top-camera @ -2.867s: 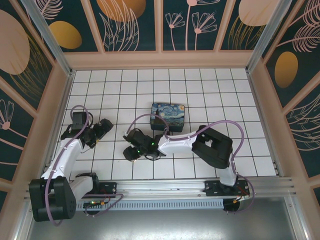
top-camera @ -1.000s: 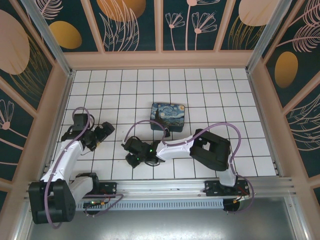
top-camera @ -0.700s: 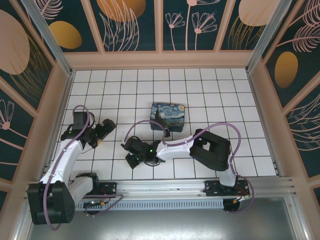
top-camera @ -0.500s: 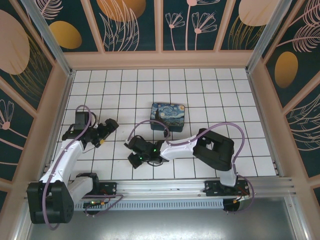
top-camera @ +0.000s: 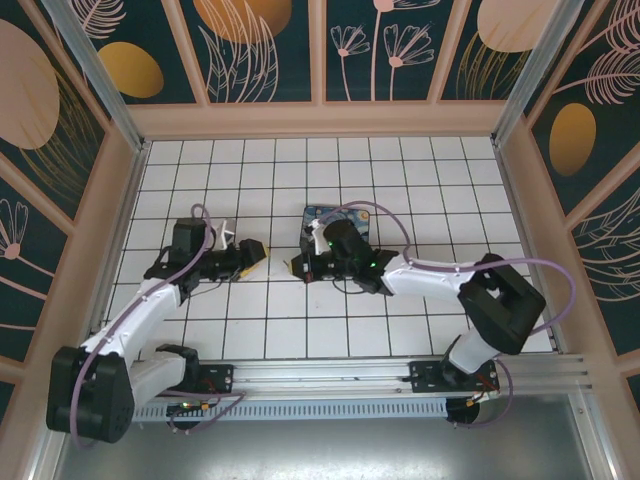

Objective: Unlock a padlock with a key

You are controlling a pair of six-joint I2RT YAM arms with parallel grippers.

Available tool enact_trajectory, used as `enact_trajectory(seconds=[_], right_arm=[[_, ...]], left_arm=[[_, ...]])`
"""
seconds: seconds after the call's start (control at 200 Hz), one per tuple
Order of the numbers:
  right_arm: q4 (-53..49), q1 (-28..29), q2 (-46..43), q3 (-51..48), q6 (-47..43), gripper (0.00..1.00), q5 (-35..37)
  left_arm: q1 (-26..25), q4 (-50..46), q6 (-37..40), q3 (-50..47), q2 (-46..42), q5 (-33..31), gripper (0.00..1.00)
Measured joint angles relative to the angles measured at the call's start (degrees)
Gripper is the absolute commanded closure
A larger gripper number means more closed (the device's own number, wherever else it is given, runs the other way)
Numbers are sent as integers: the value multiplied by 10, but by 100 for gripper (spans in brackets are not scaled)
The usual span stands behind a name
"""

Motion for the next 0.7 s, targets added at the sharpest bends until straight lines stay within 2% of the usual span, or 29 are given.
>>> enact_trajectory(seconds=[0.085, 0.315, 0.435, 0.51, 0.701], right_arm=[[7, -20, -19, -15, 9, 97, -16], [19, -52, -53, -42, 24, 96, -50], [30, -54, -54, -47, 30, 97, -65], [37, -54, -54, -49, 37, 97, -73], [48, -54, -54, -55, 40, 97, -80]], left_arm=[[-24, 46, -9, 0, 25, 20, 51], [-57, 133, -28, 9, 66, 50, 50], [-80, 153, -31, 25, 80, 51, 51], [-91, 163, -33, 36, 93, 51, 56], [-94, 157, -27, 43, 111, 46, 55]])
